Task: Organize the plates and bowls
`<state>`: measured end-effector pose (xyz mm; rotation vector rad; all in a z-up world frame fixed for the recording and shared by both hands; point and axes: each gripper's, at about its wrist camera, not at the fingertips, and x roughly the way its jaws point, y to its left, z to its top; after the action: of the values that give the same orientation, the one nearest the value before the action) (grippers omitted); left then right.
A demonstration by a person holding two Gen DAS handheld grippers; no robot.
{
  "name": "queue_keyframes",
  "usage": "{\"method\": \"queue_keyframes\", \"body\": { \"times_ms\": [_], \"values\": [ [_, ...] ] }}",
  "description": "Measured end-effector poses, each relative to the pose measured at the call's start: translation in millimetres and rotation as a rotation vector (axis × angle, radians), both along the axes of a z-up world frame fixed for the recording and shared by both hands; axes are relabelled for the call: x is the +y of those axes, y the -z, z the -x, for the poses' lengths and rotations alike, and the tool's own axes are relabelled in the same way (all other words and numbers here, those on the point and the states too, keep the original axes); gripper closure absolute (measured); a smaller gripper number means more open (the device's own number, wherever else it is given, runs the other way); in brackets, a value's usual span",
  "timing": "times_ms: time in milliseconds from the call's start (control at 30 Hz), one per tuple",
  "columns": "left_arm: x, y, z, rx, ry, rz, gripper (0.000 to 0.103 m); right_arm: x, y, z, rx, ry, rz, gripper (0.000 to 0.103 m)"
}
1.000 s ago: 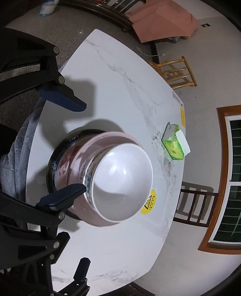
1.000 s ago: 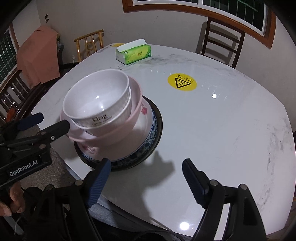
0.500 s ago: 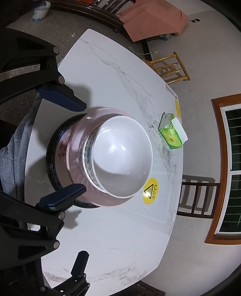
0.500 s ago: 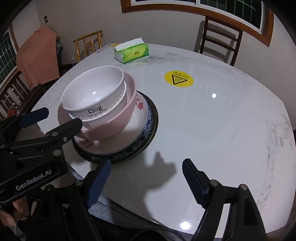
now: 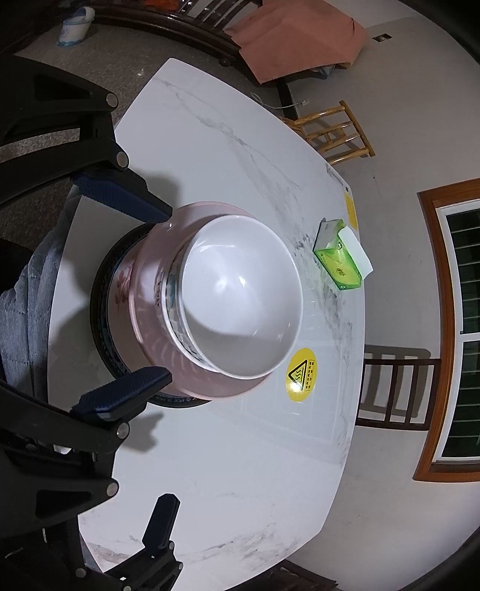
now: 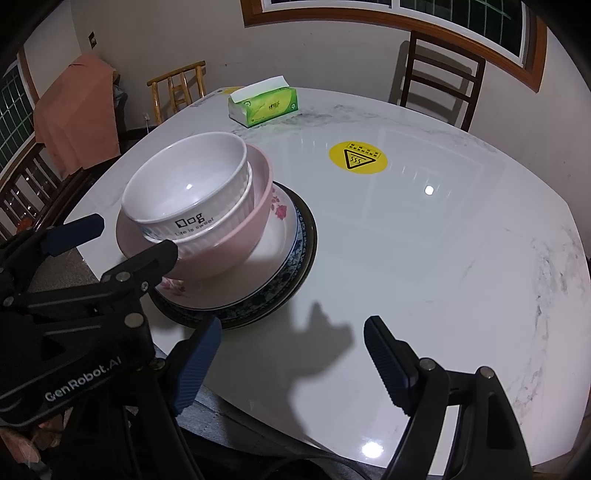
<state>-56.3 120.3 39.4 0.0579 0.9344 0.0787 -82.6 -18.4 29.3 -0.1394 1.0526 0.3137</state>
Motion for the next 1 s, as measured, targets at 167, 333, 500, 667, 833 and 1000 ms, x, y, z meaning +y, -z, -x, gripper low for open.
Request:
{"method": "queue_keyframes", "body": {
  "times_ms": [167, 333, 500, 667, 833, 1000],
  "values": [
    [-0.6, 1.7, -1.4, 0.006, 0.004, 0.002, 0.025, 2.6, 1.2, -2.0, 0.010, -0.003, 0.001, 0.021],
    [-1.8, 2.3, -1.2, 0.007, 0.005, 0.003, 0.025, 3.3, 3.1, -3.7, 0.020, -0.007, -0.004, 0.021],
    [-1.3, 3.7, -1.4, 0.009, 0.006, 0.006, 0.025, 4.8, 6.4, -5.7, 0.028, -0.008, 0.000, 0.021],
    [0.2, 6.5, -0.1, 0.013, 0.009, 0.009, 0.025, 5.1, 9.2, -7.3, 0.037, -0.006, -0.004, 0.021],
    [1.0, 7.2, -0.3, 0.013, 0.012, 0.012, 0.025, 5.9, 11.1, -7.7, 0.044, -0.008, -0.003, 0.021],
    [0.7, 5.6, 0.8, 0.002, 0.026, 0.018, 0.025, 7.5, 11.5, -8.0, 0.046, -0.009, -0.001, 0.021]
  ]
}}
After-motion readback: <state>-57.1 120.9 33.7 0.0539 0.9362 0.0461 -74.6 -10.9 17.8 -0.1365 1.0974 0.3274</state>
